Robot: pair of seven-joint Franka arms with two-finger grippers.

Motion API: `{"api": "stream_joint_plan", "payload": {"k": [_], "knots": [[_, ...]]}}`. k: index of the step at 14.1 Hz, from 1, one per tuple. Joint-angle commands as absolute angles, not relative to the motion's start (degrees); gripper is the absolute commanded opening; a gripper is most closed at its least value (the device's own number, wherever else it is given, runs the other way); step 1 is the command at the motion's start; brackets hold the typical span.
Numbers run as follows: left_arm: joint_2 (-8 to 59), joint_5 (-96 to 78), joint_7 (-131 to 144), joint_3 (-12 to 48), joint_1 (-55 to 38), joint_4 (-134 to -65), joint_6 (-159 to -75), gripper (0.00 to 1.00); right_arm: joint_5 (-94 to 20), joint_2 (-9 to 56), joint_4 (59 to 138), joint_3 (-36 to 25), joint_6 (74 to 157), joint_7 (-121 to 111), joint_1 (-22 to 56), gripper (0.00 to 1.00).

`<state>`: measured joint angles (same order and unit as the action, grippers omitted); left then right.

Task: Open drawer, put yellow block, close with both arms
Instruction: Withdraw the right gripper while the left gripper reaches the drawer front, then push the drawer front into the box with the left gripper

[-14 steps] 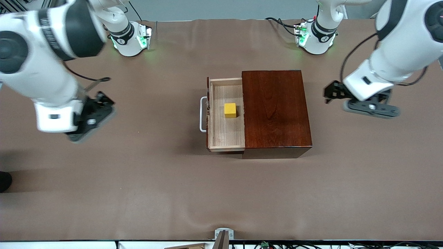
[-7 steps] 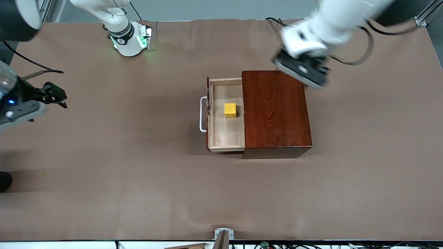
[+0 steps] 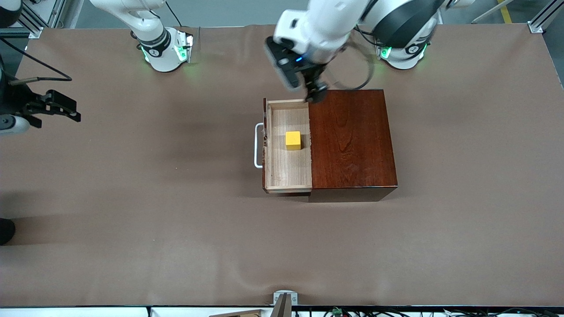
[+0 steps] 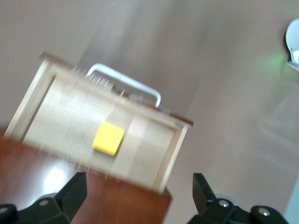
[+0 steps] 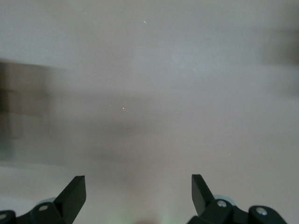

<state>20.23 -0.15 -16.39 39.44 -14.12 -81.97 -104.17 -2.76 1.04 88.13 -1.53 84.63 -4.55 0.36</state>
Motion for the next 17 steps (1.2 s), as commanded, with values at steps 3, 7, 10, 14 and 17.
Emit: {"api": "stream_joint_plan", "payload": {"k": [3,7,10,14,17], "knots": [[33.47,7.37,-20.37,37.36,-22.93,-74.18,-113.27,1.00,-4.22,-2.72,91.76,-2.72,84.11,5.01,1.40,1.00],[38.22,8.96,-33.63,30.61,-28.28,-73.92,-120.74,1.00,-3.52,-2.55,91.41,-3.87,84.02,0.81,1.49,1.00],[41.56,8.88,-37.96,25.41,-32.33,-73.83,-127.51,1.00,-3.34,-2.37,90.97,-5.10,84.02,-1.58,1.50,1.00],[43.33,8.96,-37.62,22.68,-33.57,-73.92,-128.85,1.00,-2.46,-2.37,90.88,-5.10,83.94,-1.58,1.49,1.00],[43.42,9.05,-36.48,21.45,-33.75,-74.27,-128.85,1.00,-2.46,-2.37,90.44,-5.01,83.94,-1.58,1.58,1.00]]}}
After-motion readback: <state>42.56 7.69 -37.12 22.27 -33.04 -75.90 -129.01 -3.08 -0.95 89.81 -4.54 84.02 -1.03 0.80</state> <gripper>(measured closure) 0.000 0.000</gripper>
